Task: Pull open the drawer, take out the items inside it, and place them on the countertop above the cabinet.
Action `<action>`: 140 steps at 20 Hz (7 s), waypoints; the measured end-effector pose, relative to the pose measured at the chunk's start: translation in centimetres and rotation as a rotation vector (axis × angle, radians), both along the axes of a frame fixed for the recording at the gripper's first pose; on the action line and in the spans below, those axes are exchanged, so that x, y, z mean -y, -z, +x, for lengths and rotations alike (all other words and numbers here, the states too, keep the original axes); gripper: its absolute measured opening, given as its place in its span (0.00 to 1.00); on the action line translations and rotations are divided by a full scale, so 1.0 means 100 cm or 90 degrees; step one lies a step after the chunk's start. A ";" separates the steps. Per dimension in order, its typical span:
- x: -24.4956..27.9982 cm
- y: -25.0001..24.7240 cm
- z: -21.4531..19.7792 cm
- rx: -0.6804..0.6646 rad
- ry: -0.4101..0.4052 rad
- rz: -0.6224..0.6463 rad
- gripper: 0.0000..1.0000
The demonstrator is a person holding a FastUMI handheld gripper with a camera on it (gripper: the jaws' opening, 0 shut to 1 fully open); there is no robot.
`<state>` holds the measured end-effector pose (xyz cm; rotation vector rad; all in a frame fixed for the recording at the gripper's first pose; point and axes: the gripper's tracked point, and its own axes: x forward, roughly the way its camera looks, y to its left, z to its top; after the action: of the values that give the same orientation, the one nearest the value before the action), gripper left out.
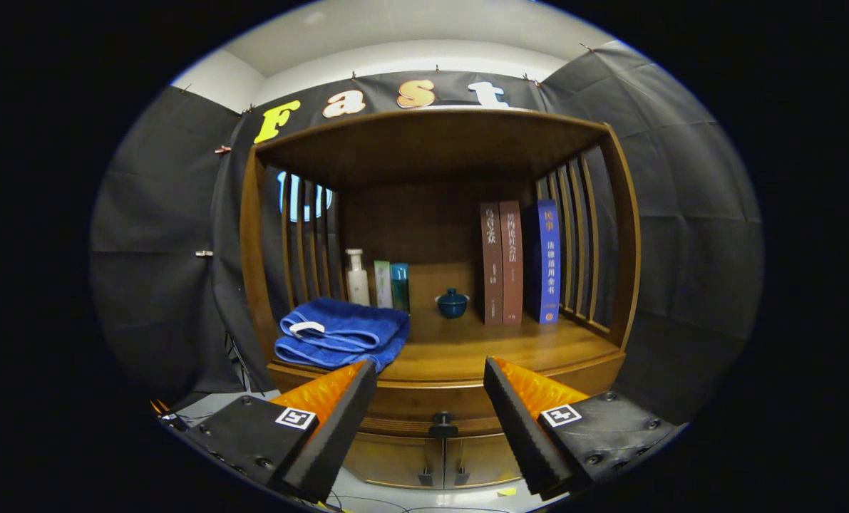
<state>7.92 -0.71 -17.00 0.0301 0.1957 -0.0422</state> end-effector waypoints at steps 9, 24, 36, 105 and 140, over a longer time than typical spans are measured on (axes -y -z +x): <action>0.014 0.116 0.036 -0.116 0.016 0.029 0.96; 0.018 0.171 0.042 -0.207 0.015 0.007 0.47; 0.014 0.164 -0.009 -0.245 0.015 0.010 0.42; 0.006 0.183 0.035 -0.671 -0.016 -0.002 0.28; 0.027 0.043 0.174 -0.433 0.003 0.112 0.12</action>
<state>25.27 -3.38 -21.34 0.1930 0.8795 -0.0378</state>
